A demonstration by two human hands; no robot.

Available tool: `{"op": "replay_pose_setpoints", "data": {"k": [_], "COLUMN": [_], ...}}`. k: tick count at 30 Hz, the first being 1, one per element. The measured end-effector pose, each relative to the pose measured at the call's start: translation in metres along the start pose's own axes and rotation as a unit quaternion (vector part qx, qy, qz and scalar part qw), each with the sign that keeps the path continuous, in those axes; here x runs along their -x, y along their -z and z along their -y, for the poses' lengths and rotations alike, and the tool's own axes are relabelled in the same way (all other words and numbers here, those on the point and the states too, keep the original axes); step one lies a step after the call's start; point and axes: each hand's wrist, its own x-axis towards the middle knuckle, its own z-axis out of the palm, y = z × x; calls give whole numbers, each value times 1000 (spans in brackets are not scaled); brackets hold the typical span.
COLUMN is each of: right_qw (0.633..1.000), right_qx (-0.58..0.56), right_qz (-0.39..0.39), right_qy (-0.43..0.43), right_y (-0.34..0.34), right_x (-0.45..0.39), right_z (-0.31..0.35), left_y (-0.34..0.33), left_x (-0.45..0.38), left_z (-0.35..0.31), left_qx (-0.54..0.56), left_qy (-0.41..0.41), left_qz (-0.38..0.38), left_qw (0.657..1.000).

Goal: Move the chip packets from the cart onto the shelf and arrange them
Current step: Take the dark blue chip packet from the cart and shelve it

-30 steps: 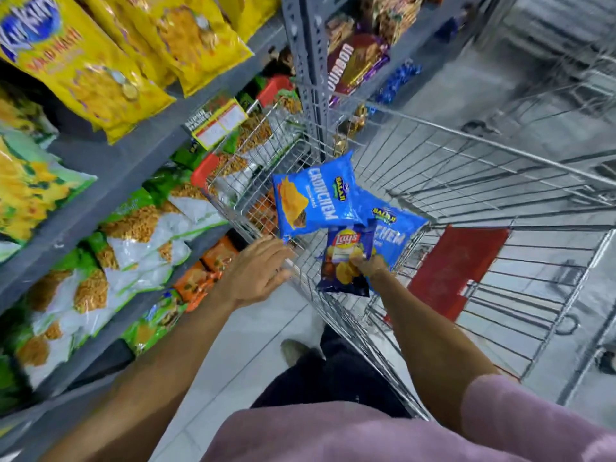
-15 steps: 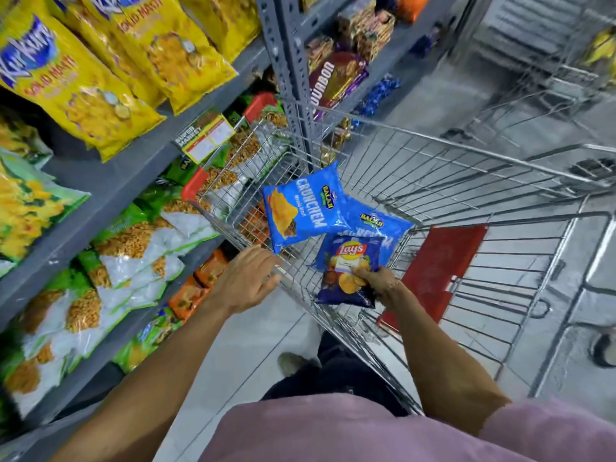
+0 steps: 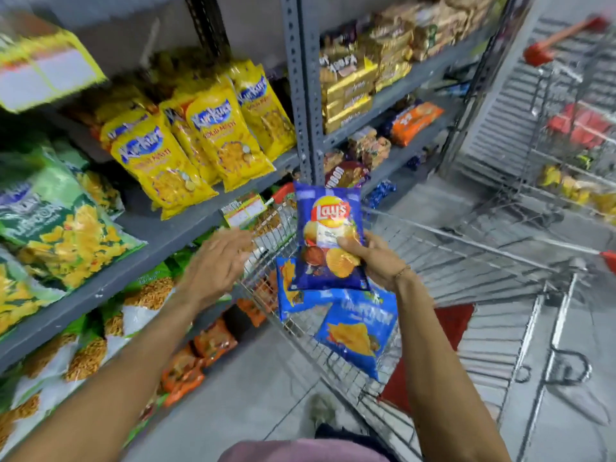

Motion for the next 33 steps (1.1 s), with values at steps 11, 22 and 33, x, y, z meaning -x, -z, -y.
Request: {"op": "replay_pose_setpoints", "data": {"k": [11,22,33], "right_qw": [938,876,875], "right_qx": [5,73,72], "right_qz": [209,341,388], "right_qy": [276,334,280], "right_y": [-249,-492,-633], "right_x": [-27,-21,-42], "right_z": [173,224,210], "left_y": [221,338,353], "left_x": [60,212,272], "left_z": [77,157,218], "left_qx": [-172,-266,-268], "left_qy": [111,307,367], "left_qz": [-381,-409,-366], "left_qw": [902,817,812]}}
